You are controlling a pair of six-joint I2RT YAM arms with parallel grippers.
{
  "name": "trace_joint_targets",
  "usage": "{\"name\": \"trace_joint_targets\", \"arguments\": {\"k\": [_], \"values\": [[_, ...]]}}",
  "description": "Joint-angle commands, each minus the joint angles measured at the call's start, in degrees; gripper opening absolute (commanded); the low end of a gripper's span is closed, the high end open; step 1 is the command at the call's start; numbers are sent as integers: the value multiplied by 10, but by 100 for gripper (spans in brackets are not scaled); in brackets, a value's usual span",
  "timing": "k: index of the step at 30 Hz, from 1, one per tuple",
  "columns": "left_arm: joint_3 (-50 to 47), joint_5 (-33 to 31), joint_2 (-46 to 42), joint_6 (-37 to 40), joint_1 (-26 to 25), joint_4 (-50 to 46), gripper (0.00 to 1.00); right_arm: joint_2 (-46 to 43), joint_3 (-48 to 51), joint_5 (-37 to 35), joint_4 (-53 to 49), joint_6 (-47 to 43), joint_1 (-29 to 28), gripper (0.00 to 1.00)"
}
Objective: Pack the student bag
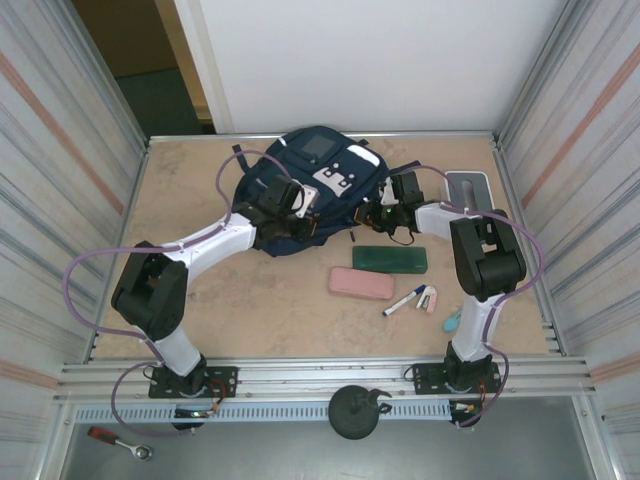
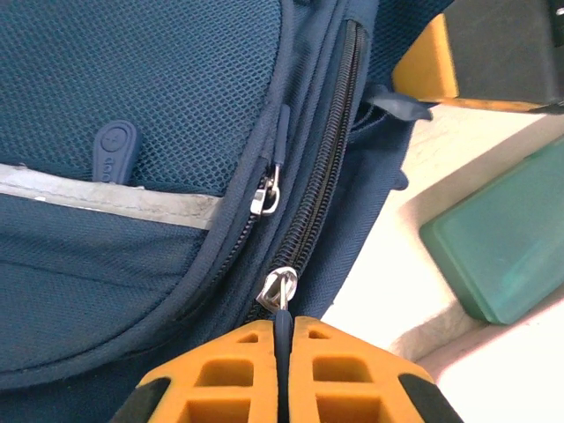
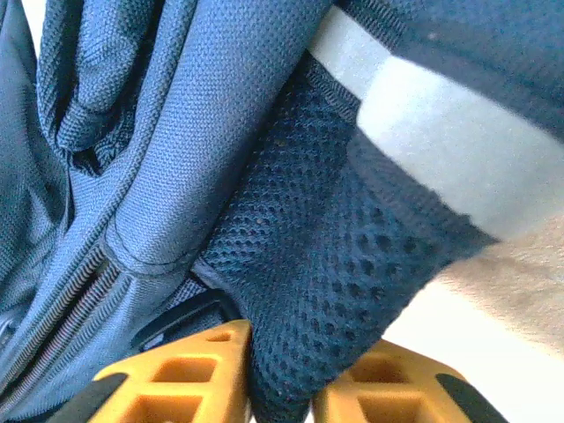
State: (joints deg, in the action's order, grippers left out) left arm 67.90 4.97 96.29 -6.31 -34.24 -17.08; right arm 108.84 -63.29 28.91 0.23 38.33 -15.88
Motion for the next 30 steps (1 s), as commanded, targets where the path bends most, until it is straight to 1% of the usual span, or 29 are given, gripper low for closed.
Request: {"name": "trace_joint_targets", "arguments": {"k": [1,3,5,7,10,14,15,16,18,20,21,25,30], "values": [[-7,-76,-44,39,18,-20,0,-9,-10,-26,-21,-25,18,8],[-19,-86,-54,48,36,-29,0,-17,-9,-21,-36,-44,32,3],[-28,-101,-57,54,53,-43,0,-24,-10,-18,-51,-58,43,0],[-39,-107,-63,58,68,-48,0,-28,-10,-21,-63,-69,50,0],[-51,-98,-72,61,85,-46,0,-34,-14,-21,-71,-76,59,0],[-43,-96,-70,72,91,-56,0,-35,-27,-12,-76,-79,65,0],[-39,-91,-69,72,92,-59,0,-36,-29,-10,-76,-80,64,0],[-35,-72,-70,72,93,-60,0,-37,-29,-6,-73,-81,63,0],[-33,-21,-75,63,93,-49,0,-39,-29,-3,-71,-80,57,0],[-36,46,-82,45,87,-17,0,-37,-25,4,-60,-73,45,0],[-37,62,-84,38,80,-1,0,-36,-22,9,-51,-68,38,0],[-6,88,-67,37,48,16,0,-32,-9,27,-6,-38,10,0],[29,91,-22,42,28,-1,0,-33,-2,37,26,-17,-12,0]]}}
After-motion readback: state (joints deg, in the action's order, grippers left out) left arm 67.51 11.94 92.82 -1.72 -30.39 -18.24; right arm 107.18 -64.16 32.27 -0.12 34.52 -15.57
